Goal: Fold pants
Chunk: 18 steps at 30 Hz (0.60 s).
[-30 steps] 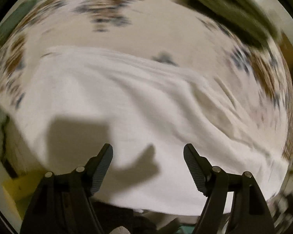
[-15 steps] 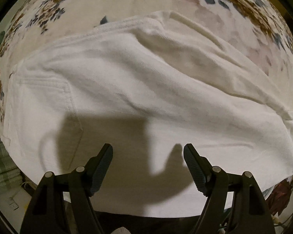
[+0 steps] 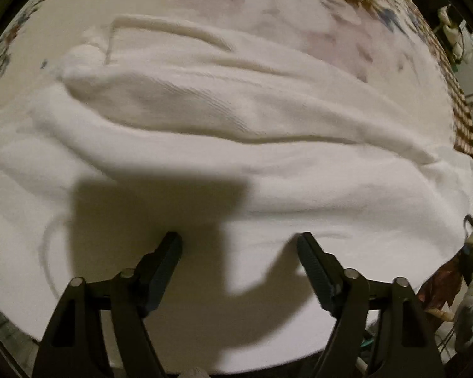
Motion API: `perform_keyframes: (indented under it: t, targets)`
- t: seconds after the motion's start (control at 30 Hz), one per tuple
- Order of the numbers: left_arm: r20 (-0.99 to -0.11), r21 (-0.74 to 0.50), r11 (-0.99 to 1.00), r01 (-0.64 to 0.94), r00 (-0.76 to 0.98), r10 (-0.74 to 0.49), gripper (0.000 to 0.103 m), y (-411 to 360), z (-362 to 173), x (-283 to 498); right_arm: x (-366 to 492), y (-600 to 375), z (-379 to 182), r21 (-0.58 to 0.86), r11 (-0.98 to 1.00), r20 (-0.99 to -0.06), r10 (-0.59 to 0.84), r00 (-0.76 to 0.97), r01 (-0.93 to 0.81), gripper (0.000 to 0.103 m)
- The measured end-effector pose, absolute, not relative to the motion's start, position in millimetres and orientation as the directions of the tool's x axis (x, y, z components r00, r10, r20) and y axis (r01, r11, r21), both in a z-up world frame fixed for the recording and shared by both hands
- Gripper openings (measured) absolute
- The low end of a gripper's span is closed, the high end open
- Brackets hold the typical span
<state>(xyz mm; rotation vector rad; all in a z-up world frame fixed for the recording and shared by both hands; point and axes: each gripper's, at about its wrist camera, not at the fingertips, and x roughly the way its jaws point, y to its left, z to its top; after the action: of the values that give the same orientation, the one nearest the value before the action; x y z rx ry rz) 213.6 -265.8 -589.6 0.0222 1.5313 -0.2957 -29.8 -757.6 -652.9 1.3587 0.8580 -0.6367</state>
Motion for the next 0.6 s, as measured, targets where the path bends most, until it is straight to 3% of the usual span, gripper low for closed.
perform_keyframes:
  t: [0.03, 0.07, 0.27, 0.43, 0.53, 0.57, 0.6]
  targets:
    - [-0.979, -0.200, 0.958, 0.205, 0.006, -0.206, 0.101, -272, -590, 212, -26, -756, -650, 0.604, 0.125, -0.797, 0.086, 0.597, 0.787, 0.051]
    - [-0.976, -0.215, 0.954, 0.207, -0.003, -0.219, 0.103, -276, -592, 212, -24, -756, -650, 0.652, 0.126, -0.758, 0.092, 0.645, 0.748, 0.051]
    - [-0.991, -0.124, 0.963, 0.238, 0.011, -0.131, 0.103, -314, -601, 208, -17, -764, -674, 0.727, 0.121, -0.687, 0.141, 0.713, 0.676, 0.051]
    - [-0.996, -0.078, 0.977, 0.198, 0.024, -0.085, 0.103, -355, -602, 201, -3, -765, -677, 0.839, 0.068, -0.541, 0.219, 0.812, 0.540, 0.052]
    - [-0.996, -0.078, 0.979, 0.187, 0.024, -0.084, 0.103, -366, -602, 214, 16, -759, -685, 0.796, 0.149, -0.604, 0.254, 0.756, 0.586, 0.052]
    - [-0.996, -0.078, 0.979, 0.187, 0.025, -0.084, 0.103, -370, -601, 212, 18, -758, -690, 0.788, 0.149, -0.615, 0.258, 0.745, 0.598, 0.049]
    - [-0.996, -0.078, 0.979, 0.187, 0.025, -0.085, 0.103, -363, -603, 214, 18, -759, -692, 0.776, 0.143, -0.630, 0.244, 0.738, 0.615, 0.034]
